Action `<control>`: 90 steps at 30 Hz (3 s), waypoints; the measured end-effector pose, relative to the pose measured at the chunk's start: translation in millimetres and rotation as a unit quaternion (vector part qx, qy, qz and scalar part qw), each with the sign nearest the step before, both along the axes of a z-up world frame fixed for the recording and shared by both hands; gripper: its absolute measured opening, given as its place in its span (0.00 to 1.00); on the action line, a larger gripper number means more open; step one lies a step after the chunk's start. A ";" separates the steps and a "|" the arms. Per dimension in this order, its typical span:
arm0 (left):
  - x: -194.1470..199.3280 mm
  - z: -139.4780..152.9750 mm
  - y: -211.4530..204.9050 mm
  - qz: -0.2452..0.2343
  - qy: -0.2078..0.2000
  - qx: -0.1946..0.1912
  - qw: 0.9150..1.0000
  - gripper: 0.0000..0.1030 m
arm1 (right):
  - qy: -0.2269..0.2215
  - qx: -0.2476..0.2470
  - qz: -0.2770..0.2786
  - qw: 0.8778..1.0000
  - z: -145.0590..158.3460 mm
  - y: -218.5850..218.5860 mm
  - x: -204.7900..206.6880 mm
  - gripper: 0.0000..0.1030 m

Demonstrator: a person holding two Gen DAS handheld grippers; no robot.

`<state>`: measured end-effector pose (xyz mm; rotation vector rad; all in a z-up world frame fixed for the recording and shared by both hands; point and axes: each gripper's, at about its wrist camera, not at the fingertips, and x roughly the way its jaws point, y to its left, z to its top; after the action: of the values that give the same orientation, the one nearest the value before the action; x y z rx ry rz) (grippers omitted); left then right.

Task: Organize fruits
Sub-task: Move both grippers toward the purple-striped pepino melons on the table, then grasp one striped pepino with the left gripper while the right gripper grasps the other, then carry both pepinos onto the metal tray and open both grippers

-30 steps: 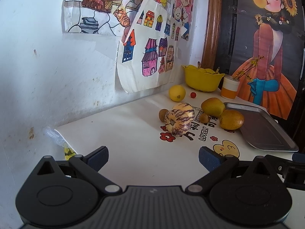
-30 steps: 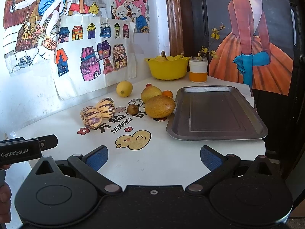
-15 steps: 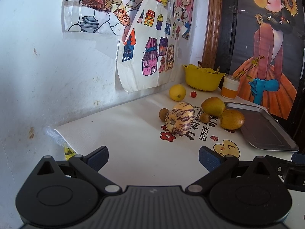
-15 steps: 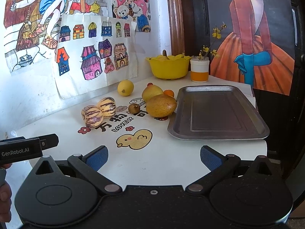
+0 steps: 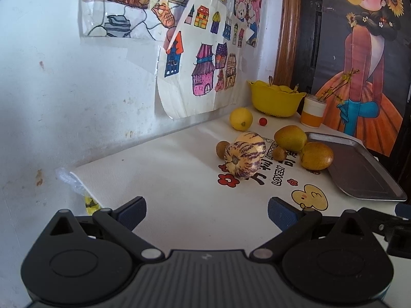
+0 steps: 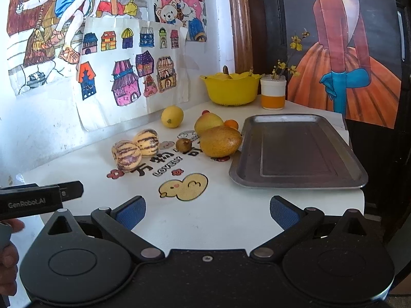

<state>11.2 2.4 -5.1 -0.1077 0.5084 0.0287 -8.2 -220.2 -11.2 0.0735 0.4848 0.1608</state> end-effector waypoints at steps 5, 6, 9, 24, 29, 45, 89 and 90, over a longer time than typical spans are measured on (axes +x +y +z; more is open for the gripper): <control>21.8 11.1 7.2 -0.012 0.004 -0.003 1.000 1.00 | -0.011 0.000 0.047 0.999 16.2 -4.5 15.1 1.00; 25.7 13.6 8.1 -0.017 0.004 -0.001 1.000 1.00 | -0.013 -0.001 0.056 0.998 20.1 -5.7 19.2 1.00; 40.7 19.0 10.4 -0.034 0.009 0.001 0.999 1.00 | -0.015 -0.018 0.083 0.996 30.3 -6.6 33.1 1.00; 106.0 11.0 0.1 -0.091 0.043 -0.017 0.995 1.00 | 0.057 0.032 0.210 0.976 75.8 -4.8 139.2 1.00; 116.9 2.9 -5.1 -0.102 0.047 -0.019 0.994 1.00 | 0.083 0.000 0.242 0.967 64.5 25.9 176.7 0.99; 134.9 -10.1 -12.8 -0.132 0.046 -0.011 0.990 0.75 | 0.170 0.017 0.269 0.948 12.7 72.9 250.0 0.77; 126.6 33.8 -69.6 -0.136 0.064 -0.002 0.989 0.54 | 0.160 0.137 0.203 0.956 32.6 -50.3 215.6 0.53; 128.6 36.8 -75.6 -0.139 0.061 -0.002 0.988 0.54 | 0.155 0.145 0.199 0.957 36.4 -62.7 213.8 0.53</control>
<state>139.8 -73.2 31.6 -0.0382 0.6425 -0.2404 205.6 -282.9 25.2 0.2919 0.7855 0.6224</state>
